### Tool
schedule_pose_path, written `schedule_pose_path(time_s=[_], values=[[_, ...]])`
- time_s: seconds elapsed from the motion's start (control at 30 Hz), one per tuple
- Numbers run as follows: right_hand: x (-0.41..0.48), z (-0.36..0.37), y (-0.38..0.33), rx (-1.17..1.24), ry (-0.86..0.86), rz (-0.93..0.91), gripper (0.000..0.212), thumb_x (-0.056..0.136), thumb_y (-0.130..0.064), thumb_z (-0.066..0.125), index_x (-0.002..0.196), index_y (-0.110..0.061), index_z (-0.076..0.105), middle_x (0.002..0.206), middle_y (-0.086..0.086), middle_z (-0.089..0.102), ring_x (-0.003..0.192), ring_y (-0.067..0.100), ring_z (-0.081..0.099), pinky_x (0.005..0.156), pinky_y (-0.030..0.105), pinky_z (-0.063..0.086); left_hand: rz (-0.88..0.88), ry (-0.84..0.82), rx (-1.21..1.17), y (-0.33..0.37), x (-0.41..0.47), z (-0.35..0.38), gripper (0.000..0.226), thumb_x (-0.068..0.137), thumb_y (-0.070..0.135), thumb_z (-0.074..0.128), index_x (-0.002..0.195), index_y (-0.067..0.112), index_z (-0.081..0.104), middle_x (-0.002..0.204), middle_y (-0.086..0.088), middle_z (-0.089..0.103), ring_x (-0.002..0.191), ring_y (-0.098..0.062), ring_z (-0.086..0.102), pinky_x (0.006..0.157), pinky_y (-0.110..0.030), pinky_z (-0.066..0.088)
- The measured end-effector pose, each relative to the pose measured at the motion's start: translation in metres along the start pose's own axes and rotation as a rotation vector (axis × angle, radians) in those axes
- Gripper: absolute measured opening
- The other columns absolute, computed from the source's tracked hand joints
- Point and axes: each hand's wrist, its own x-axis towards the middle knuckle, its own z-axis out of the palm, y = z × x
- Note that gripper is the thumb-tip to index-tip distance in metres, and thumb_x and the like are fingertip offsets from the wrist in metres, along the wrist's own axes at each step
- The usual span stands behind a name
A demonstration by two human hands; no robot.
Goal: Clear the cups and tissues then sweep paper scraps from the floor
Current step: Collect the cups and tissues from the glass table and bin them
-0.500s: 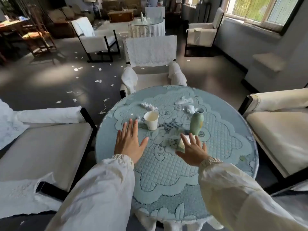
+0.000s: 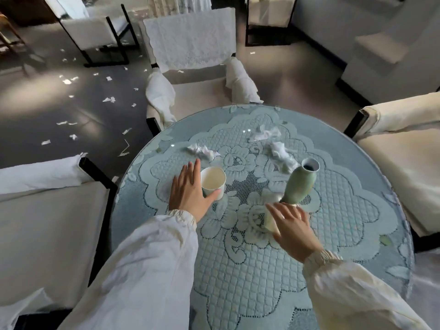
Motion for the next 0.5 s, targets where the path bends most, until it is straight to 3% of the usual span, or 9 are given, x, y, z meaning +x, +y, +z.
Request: schedule_pose_path(time_s=[0.13,0.2,0.27,0.33,0.4,0.5], values=[[0.017,0.001,-0.022,0.081,0.063,0.105,0.077,0.091,-0.042,0.054,0.152,-0.024,0.012,0.152,-0.005,0.026,0.14,0.015,0.022,0.117,0.038,0.012,0.03,-0.132,0.0,-0.003,0.029,0.021,0.115,0.07,0.075,0.055,0.151,0.019,-0.004,0.156,-0.009,0.02,0.144,-0.021,0.016,0.116,-0.04,-0.001],[0.028,0.0,-0.037,0.117,0.096,0.189,0.076,0.089,-0.043,0.056,0.151,-0.025,0.015,0.15,-0.005,0.03,0.138,0.016,0.025,0.116,0.037,0.015,0.048,-0.215,-0.063,-0.008,0.041,0.03,0.116,0.068,0.072,0.06,0.151,0.022,-0.005,0.153,-0.007,0.027,0.14,-0.023,0.025,0.116,-0.042,0.005],[0.041,-0.002,-0.054,0.137,0.12,0.27,0.075,0.088,-0.041,0.058,0.15,-0.026,0.018,0.149,-0.004,0.032,0.137,0.016,0.027,0.115,0.037,0.017,0.061,-0.221,-0.157,-0.014,0.052,0.031,0.11,0.072,0.06,0.068,0.151,0.022,0.001,0.146,-0.006,0.035,0.129,-0.026,0.038,0.111,-0.044,0.026],[0.055,-0.005,-0.071,0.148,0.112,0.341,0.074,0.088,-0.037,0.06,0.149,-0.027,0.02,0.149,-0.002,0.033,0.136,0.018,0.028,0.115,0.038,0.018,0.123,-0.161,-0.19,-0.028,0.061,0.018,0.097,0.073,0.057,0.07,0.147,0.02,0.019,0.138,-0.003,0.041,0.118,-0.027,0.047,0.097,-0.039,0.039],[0.071,-0.008,-0.091,0.153,0.09,0.389,0.073,0.088,-0.033,0.06,0.149,-0.027,0.02,0.149,-0.001,0.032,0.137,0.02,0.027,0.115,0.039,0.018,0.196,-0.077,-0.201,-0.05,0.074,-0.002,0.086,0.071,0.057,0.072,0.138,0.018,0.034,0.131,-0.004,0.047,0.11,-0.028,0.052,0.088,-0.035,0.042],[0.096,-0.013,-0.121,0.176,0.078,0.445,0.07,0.089,-0.032,0.059,0.148,-0.025,0.023,0.147,0.0,0.033,0.135,0.021,0.029,0.114,0.041,0.022,0.249,-0.058,-0.153,-0.091,0.1,-0.033,0.076,0.071,0.052,0.075,0.131,0.02,0.04,0.129,-0.006,0.049,0.106,-0.028,0.053,0.085,-0.034,0.042]])
